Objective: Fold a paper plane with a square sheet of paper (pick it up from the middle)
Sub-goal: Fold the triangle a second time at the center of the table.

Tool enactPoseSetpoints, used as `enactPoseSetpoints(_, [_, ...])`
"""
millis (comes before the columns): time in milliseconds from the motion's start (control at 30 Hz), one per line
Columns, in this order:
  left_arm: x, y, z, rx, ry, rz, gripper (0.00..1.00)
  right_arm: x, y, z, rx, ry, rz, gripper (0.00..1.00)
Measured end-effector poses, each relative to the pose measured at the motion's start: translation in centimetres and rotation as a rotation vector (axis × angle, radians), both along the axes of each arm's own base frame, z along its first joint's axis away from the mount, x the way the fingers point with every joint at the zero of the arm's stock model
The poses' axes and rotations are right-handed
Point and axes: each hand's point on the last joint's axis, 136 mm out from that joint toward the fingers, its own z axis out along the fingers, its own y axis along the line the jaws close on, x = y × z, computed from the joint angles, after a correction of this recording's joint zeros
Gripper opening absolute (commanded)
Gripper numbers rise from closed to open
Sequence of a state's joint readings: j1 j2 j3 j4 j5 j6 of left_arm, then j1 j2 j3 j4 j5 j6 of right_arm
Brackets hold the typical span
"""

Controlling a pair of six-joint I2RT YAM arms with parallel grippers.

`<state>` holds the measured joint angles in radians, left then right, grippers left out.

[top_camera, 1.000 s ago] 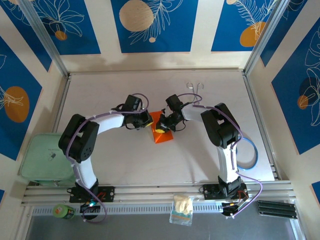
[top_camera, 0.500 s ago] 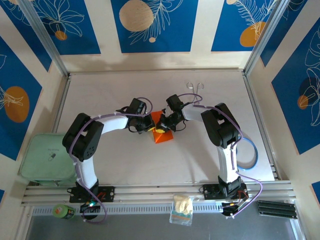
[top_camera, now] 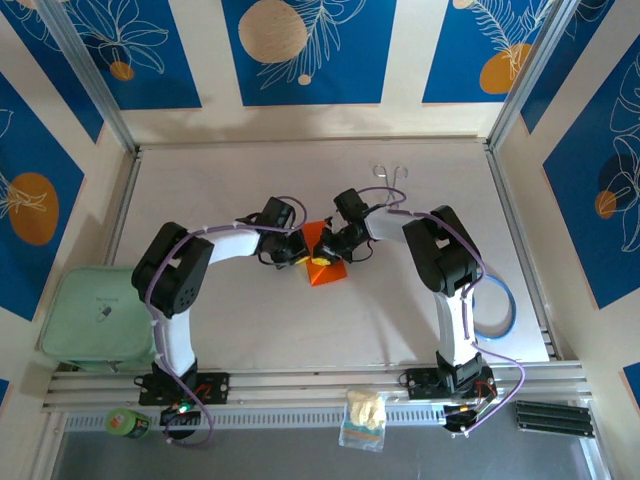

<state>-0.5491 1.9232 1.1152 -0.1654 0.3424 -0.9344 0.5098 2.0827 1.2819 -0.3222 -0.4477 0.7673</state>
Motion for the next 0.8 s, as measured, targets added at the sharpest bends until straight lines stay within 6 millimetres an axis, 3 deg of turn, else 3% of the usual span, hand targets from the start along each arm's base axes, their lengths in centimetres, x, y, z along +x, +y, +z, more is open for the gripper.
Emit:
enactPoseSetpoints(433, [-0.1, 0.3, 0.0, 0.042, -0.011, -0.036, 0.00, 1.3, -1.2, 2.0, 0.044, -0.086, -0.024, 0.06])
enactPoseSetpoints(800, [0.3, 0.0, 0.0, 0.068, -0.013, -0.081, 0.00, 0.5, -2.5, 0.3, 0.025, -0.076, -0.028, 0.06])
